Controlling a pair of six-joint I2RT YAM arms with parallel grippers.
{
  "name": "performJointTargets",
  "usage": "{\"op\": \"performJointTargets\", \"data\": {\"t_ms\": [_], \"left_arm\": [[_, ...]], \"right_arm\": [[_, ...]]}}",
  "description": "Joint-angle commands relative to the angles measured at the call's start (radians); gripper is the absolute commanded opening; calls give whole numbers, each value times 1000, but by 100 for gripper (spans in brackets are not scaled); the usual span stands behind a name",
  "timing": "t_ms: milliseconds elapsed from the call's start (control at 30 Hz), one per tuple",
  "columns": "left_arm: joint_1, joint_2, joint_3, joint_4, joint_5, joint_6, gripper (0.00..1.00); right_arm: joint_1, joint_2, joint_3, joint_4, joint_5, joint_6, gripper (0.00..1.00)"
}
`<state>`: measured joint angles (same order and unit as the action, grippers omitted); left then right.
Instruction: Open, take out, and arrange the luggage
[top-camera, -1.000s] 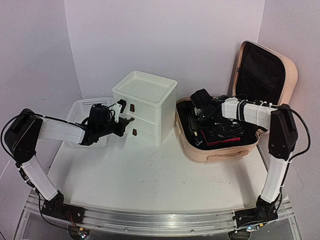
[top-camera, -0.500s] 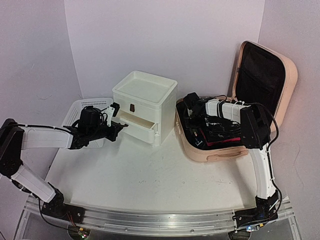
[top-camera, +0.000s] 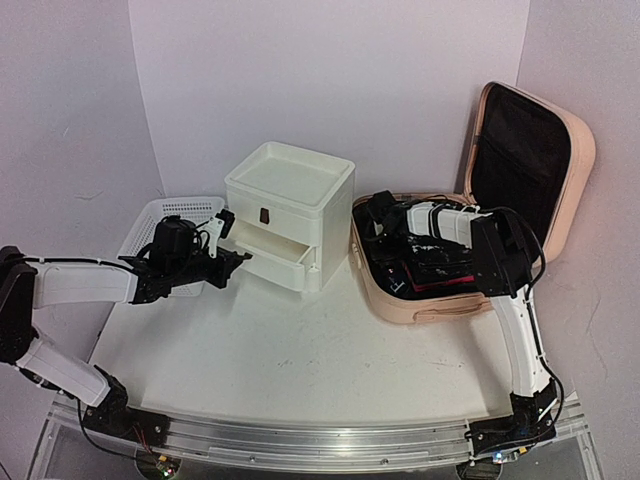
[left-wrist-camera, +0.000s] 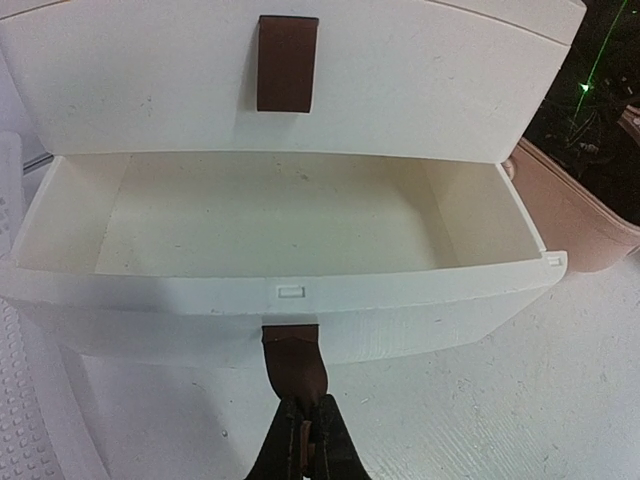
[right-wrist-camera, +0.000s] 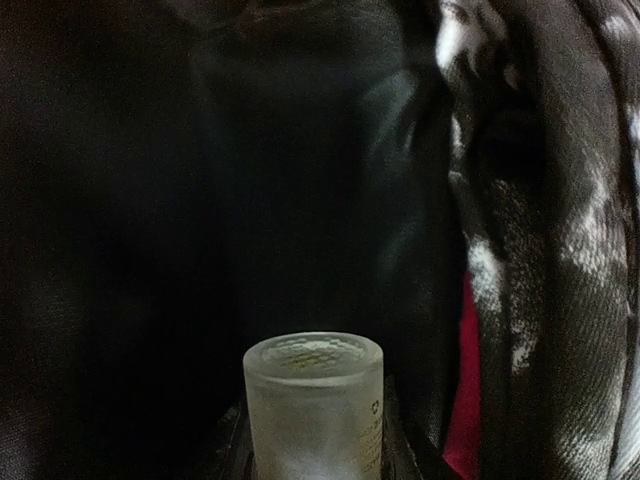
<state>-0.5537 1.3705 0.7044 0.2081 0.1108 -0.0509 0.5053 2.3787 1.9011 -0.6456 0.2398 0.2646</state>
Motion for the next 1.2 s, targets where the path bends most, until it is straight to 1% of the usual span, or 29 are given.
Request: {"op": "performJointTargets", "data": {"t_ms": [0,67,167,233,367,433,467,567,633,700,867,1033,1100,1167], "left_arm": [[-3,8,30,22,28,-1,0],[-4,12,30,22,27,-1,0],[-3,16,29,23,28,-4,0],[-3,19,29,22,30,-6,0],[-3,25,28,22,35,-12,0],[-3,25,27,21,39,-14,0],[-3,25,26,20,42,-14,0],[-3,23,16,20,46,-18,0],[-3,22,10,19,48,-19,0],[-3,22,7,17,49,-19,0],[-3,9,-6,17,31,-15,0],[-3,2,-14,17,32,-12,0],[-3,-2,-16,17,32,-10,0],[-3,-5,-20,18,31,-10,0]], "right_arm": [[-4,-175,-56,36,-29,-19,20],[-3,-264,-121,85,-46,-34,15],[-4,-450,-258,200,-107,-43,15],[-2,-547,-356,300,-200,-58,16],[12,-689,-497,467,-448,-82,15],[57,-723,-524,531,-541,-125,14],[97,-725,-511,534,-549,-162,14],[213,-687,-415,525,-561,-250,14],[266,-625,-349,522,-567,-300,14],[305,-540,-228,488,-567,-331,13],[368,-356,-15,448,-560,-393,12],[406,-152,212,336,-447,-514,11],[413,-96,282,313,-385,-553,11],[416,-57,313,310,-335,-586,12]]}}
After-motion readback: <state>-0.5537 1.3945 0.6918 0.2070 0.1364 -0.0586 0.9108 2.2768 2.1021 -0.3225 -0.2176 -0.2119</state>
